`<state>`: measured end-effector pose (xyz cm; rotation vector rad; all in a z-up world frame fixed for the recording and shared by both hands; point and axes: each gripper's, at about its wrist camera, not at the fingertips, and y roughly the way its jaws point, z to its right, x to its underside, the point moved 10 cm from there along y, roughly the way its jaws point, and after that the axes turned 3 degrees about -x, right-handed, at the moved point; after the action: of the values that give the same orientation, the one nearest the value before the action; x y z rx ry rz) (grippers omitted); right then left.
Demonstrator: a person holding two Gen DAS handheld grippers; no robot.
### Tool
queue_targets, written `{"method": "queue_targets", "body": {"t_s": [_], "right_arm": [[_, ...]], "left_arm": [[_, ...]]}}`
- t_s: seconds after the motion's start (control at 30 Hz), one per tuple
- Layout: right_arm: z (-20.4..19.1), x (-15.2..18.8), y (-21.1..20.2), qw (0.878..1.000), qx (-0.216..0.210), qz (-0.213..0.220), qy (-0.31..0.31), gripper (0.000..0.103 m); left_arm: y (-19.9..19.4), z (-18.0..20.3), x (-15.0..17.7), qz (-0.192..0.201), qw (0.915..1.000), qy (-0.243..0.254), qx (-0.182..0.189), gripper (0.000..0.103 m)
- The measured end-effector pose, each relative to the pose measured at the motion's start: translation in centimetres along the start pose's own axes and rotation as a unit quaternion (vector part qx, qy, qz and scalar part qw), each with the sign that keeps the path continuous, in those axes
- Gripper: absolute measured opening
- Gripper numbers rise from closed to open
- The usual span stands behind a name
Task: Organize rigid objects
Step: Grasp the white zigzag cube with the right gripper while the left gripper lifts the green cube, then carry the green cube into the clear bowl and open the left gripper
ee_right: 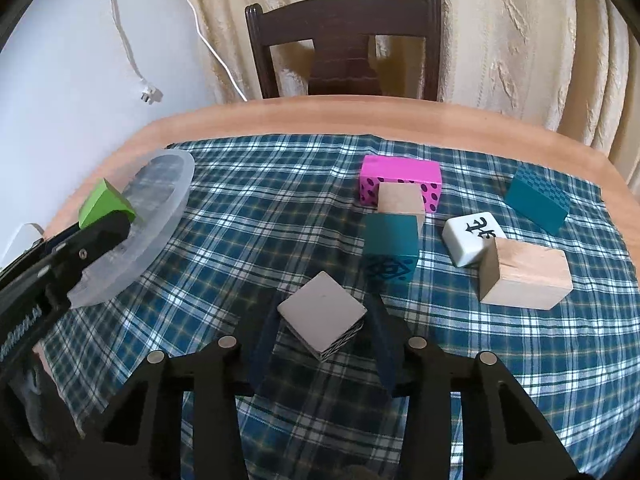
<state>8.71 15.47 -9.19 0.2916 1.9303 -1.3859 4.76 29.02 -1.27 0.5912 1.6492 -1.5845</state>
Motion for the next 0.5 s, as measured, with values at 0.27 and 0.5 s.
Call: {"method": "queue_targets", "body": {"t_s": [0.27,0.5], "right_arm": [[0.3,-0.1,-0.7,1.0,-0.003,0.01,0.009,0.044],[0.1,-0.1,-1.0,1.0,-0.003,0.017,0.007,0.044]], "left_arm": [[-0.3,-2.9,-0.7,0.016,0.9988,-0.021,-0.041,0.037],[-0.4,-6.5,-1.1,0.025,0.9956,-0.048,-0.077,0.037]]}}
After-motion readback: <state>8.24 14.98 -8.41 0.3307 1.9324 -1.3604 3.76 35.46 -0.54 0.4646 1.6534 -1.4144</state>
